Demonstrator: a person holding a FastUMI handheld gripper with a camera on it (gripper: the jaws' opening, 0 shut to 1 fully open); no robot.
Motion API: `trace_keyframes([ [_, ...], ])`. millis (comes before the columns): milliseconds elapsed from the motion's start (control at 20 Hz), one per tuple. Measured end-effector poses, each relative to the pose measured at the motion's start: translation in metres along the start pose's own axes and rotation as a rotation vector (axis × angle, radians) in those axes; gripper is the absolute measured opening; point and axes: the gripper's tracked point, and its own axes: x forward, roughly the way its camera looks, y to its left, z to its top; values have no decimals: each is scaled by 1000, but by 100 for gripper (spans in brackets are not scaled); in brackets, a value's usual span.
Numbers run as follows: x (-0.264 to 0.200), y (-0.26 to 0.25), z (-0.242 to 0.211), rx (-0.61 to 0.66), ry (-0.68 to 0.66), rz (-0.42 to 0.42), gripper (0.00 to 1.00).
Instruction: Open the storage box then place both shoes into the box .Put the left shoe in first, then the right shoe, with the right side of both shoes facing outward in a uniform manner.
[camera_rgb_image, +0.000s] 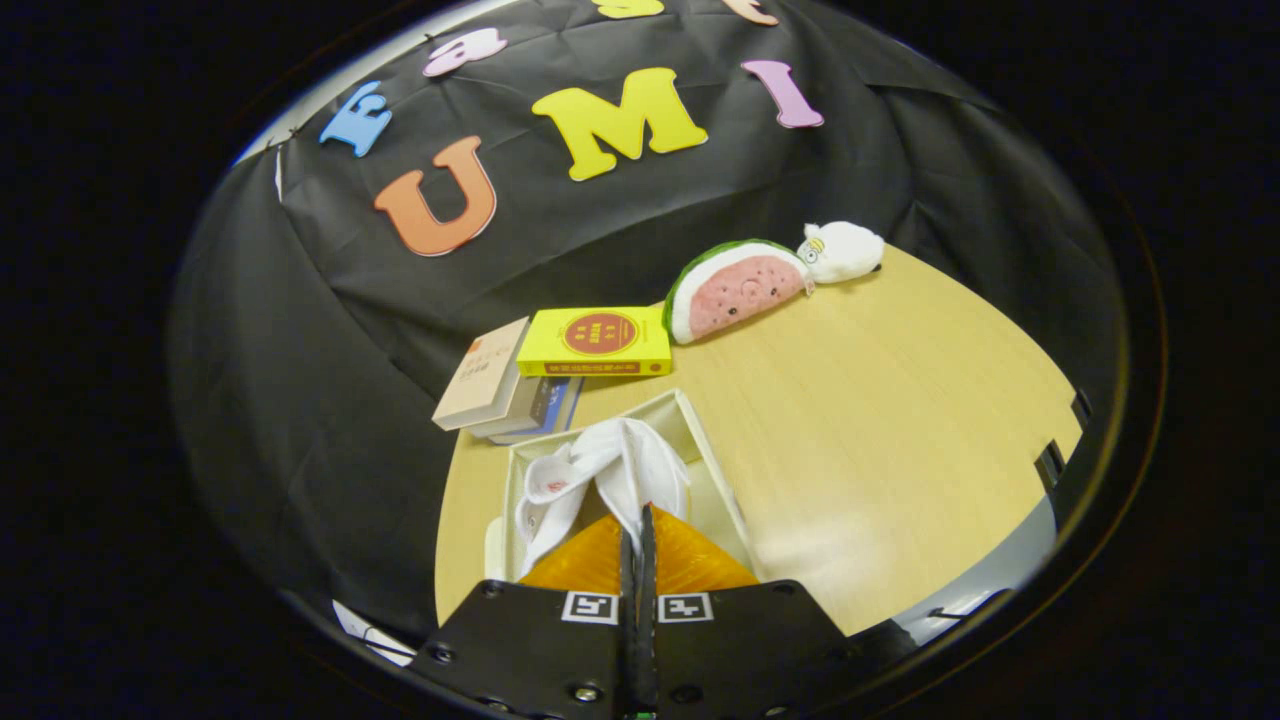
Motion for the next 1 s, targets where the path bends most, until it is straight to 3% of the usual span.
trace_keyframes([
  [550, 37, -18, -19, -73, -32, -65, 0],
  [650, 32, -15, -26, -74, -23, -35, 13],
  [1000, -20, -18, 22, -216, -183, -10, 77],
])
